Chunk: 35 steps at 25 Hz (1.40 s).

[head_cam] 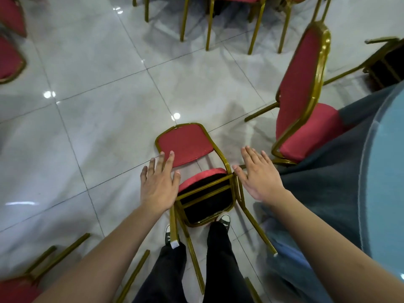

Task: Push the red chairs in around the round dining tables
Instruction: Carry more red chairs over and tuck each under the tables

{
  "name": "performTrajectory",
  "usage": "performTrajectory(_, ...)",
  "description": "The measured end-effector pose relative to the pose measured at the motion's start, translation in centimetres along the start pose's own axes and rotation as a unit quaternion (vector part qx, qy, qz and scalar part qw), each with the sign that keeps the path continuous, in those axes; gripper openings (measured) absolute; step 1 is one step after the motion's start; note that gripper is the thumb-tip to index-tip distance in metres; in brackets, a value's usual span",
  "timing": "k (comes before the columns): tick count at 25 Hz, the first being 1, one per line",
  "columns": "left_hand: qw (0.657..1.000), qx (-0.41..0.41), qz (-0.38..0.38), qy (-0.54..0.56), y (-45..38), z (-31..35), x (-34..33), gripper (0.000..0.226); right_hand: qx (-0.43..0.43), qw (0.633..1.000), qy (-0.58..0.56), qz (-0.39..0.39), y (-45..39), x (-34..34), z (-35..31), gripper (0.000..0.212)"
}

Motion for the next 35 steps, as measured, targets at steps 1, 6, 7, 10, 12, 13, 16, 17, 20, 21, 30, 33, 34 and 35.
performTrajectory(1,1.0,0.017,-0.001,-0.004,-0.8,-0.3,-0.7,0.062,0.017,1.0,0.002,-0.009,-1.8,-1.0,0.0,0.084)
performTrajectory(6,0.997,0.08,-0.002,0.0,-4.0,-1.0,-6.1,0.061,0.065,0.997,-0.01,-0.033,-9.7,-7.2,0.1,0.076)
performTrajectory(7,0.996,0.09,-0.002,0.003,-5.0,-1.4,-8.0,0.061,0.073,0.997,-0.011,-0.036,-11.5,-9.2,0.1,0.077)
performTrajectory(10,0.991,0.128,-0.031,0.028,-9.0,-3.6,-15.2,0.061,0.068,0.996,-0.015,-0.06,-17.3,-16.6,0.5,0.079)
performTrajectory(12,0.988,0.143,-0.039,0.031,-12.4,-5.9,-21.0,0.061,0.038,0.996,-0.023,-0.077,-21.2,-22.7,1.1,0.078)
performTrajectory(13,0.988,0.144,-0.037,0.029,-14.2,-7.1,-23.4,0.061,0.027,0.996,-0.03,-0.084,-22.9,-25.4,1.3,0.077)
performTrajectory(16,0.989,0.145,-0.034,0.019,-20.5,-11.0,-31.4,0.063,-0.017,0.993,-0.052,-0.109,-28.0,-34.2,2.2,0.074)
performTrajectory(17,0.989,0.144,-0.039,0.014,-22.5,-12.2,-33.8,0.064,-0.031,0.991,-0.054,-0.117,-29.5,-36.9,2.4,0.073)
performTrajectory(20,0.986,0.152,-0.071,-0.005,-27.4,-16.4,-41.4,0.066,-0.053,0.988,-0.062,-0.129,-33.9,-44.3,2.6,0.073)
performTrajectory(21,0.984,0.156,-0.084,-0.014,-28.4,-17.5,-43.6,0.067,-0.05,0.989,-0.056,-0.127,-35.0,-46.2,2.6,0.073)
performTrajectory(30,0.964,0.238,-0.119,0.01,-31.4,-22.3,-54.4,0.071,-0.023,0.978,0.102,-0.181,-39.7,-55.9,2.8,0.077)
performTrajectory(33,0.949,0.281,-0.117,0.076,-31.5,-22.7,-55.3,0.071,-0.077,0.978,0.071,-0.181,-40.0,-56.9,3.9,0.082)
performTrajectory(34,0.945,0.293,-0.119,0.086,-31.6,-22.8,-55.4,0.071,-0.094,0.979,0.054,-0.173,-40.2,-57.1,4.3,0.084)
performTrajectory(35,0.941,0.303,-0.118,0.089,-31.7,-22.8,-55.5,0.072,-0.114,0.979,0.035,-0.162,-40.4,-57.1,4.6,0.087)
Point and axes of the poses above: each hand's wrist, its own y-axis away from the middle knuckle, its own x-axis out of the back of the hand, z = x × y, the point moved 6 cm from there along -y, towards the middle knuckle, and after that the axes turned 14 degrees about z, right-handed, at the moved point
